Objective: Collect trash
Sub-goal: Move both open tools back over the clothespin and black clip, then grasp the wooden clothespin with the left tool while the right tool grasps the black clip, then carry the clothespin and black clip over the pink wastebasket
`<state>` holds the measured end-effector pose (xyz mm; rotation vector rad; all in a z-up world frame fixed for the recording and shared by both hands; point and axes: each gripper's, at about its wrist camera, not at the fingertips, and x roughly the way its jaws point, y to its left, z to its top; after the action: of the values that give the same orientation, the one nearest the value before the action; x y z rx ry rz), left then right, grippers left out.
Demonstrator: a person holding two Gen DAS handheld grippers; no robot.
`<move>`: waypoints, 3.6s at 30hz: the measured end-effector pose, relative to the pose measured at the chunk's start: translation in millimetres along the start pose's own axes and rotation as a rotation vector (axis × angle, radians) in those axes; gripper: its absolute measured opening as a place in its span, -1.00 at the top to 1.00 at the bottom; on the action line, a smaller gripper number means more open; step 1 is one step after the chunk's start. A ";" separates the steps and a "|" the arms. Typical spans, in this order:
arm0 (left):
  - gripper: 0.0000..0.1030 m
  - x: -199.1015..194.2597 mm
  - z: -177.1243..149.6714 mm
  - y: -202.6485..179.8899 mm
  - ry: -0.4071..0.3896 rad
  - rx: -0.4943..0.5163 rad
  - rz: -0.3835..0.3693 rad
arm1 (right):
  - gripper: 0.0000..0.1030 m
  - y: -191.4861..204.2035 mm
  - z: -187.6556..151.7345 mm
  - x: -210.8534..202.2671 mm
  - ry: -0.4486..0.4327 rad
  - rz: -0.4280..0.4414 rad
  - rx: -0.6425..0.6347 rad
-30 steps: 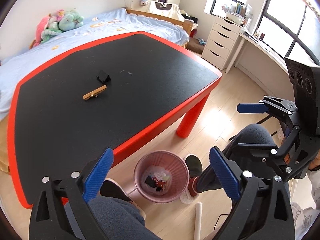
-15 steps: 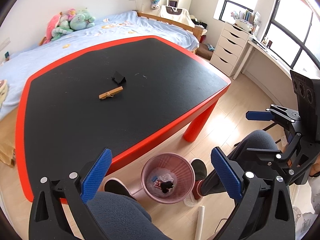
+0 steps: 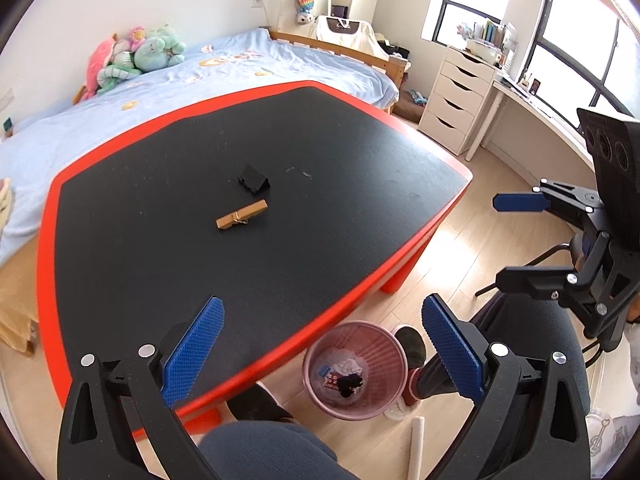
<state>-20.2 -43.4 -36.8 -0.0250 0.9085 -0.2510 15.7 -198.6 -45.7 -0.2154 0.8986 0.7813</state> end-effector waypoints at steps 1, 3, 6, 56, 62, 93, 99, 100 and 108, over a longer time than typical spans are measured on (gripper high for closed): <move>-0.85 1.3 4.0 2.6 -0.001 0.012 0.002 | -0.95 -1.0 7.3 2.5 -0.001 -0.004 -0.006; -0.85 6.1 11.8 8.6 0.007 0.040 0.010 | -0.95 -2.5 19.6 7.5 -0.001 -0.011 -0.011; -0.85 13.5 20.0 16.7 0.009 0.076 -0.008 | -0.95 -7.1 40.7 20.0 0.006 -0.018 -0.009; 0.73 124.7 49.6 84.6 0.174 0.188 -0.055 | 0.51 -35.7 149.1 217.4 0.169 -0.038 -0.089; 0.73 102.7 46.2 79.2 0.153 0.127 -0.040 | 0.53 -37.7 141.2 185.5 0.127 -0.029 -0.069; 0.73 1.5 4.7 -40.9 0.037 0.057 -0.036 | 0.54 7.5 -1.0 -15.7 -0.040 0.001 -0.026; 0.73 -3.1 -13.0 -51.2 0.049 0.044 -0.049 | 0.53 9.8 -31.9 -16.4 -0.005 0.010 -0.005; 0.73 -3.5 -15.8 -52.8 0.051 0.042 -0.053 | 0.53 10.1 -37.1 -14.9 0.004 0.012 -0.001; 0.73 0.2 -24.7 -59.4 0.071 0.048 -0.059 | 0.53 11.3 -56.2 -6.9 0.036 0.028 0.018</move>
<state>-51.6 -99.0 -44.6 0.0015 0.9730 -0.3302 -29.5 -220.9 -73.8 -0.2021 0.9435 0.7976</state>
